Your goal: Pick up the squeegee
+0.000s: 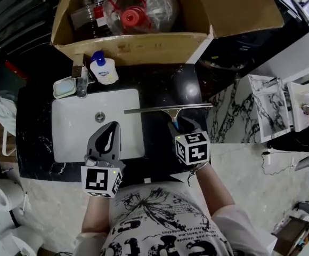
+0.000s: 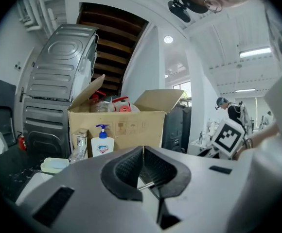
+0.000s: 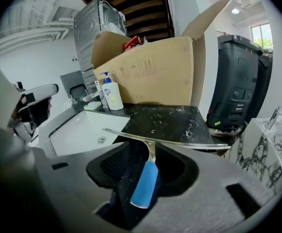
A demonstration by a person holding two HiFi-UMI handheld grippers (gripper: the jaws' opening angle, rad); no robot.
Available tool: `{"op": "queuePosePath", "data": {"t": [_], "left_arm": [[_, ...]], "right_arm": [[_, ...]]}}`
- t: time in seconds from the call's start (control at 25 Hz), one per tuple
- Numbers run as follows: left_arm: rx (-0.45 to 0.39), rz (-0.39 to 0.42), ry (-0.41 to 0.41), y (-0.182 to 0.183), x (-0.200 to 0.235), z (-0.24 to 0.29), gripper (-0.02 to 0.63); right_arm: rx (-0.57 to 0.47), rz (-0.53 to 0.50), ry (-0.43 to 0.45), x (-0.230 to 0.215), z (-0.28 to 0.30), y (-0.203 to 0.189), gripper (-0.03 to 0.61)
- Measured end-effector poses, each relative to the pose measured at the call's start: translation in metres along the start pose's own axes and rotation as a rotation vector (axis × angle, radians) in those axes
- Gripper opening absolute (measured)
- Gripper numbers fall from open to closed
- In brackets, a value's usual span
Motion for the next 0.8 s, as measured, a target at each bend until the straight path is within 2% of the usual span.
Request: {"op": "queuePosePath", "data": {"t": [0.08,0.4,0.8], "left_arm": [[0.025,-0.004,-0.004,-0.005,-0.005,0.007,0.012],[0.099,0.011,-0.047,-0.017,-0.01,0.028,0.012],[0.113,0.004,-0.073,-0.024,-0.001,0.038,0.012]], "right_arm": [[0.055,0.024,-0.009,-0.008,0.014,-0.004,0.179],[0.227,0.086,-0.04,-0.024,0.056,-0.013,0.178],[0.254,0.133,-0.128,-0.023,0.07,-0.015,0.163]]}}
Point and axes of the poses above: the fingertips, and each gripper's own axes: z forward along the fingers, x to its left, y out of its top, the point moved 9 cm from there along -z, backward along the fingers
